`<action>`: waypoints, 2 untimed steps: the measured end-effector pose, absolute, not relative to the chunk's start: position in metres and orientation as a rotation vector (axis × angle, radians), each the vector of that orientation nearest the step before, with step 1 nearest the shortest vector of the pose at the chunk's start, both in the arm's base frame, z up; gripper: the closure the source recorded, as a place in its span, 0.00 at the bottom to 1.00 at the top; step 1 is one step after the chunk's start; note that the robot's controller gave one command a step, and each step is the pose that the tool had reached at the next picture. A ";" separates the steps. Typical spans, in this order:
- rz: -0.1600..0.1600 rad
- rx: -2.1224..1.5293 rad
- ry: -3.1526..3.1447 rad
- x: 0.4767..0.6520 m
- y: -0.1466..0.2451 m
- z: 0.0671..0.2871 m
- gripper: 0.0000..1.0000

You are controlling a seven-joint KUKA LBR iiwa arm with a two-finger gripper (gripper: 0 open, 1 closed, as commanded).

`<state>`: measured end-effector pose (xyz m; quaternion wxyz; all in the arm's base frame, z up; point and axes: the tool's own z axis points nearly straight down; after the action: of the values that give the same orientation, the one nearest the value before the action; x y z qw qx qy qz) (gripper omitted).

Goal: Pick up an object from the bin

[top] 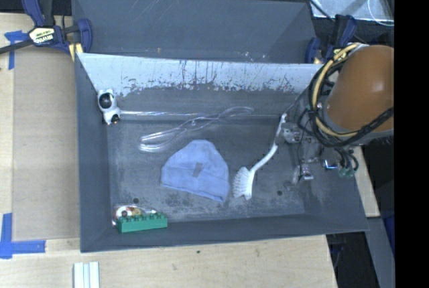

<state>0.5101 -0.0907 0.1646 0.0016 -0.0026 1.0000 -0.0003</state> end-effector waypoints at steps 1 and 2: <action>-0.001 -0.008 3.138 0.510 -0.091 0.165 0.00; -0.003 -0.259 3.121 0.575 -0.078 0.101 0.00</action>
Offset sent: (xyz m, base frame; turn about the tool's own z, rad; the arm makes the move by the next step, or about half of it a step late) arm 0.0648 0.0132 -0.0657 -0.1679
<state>0.5747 -0.0781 0.1010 0.0051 -0.0827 0.9966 -0.0008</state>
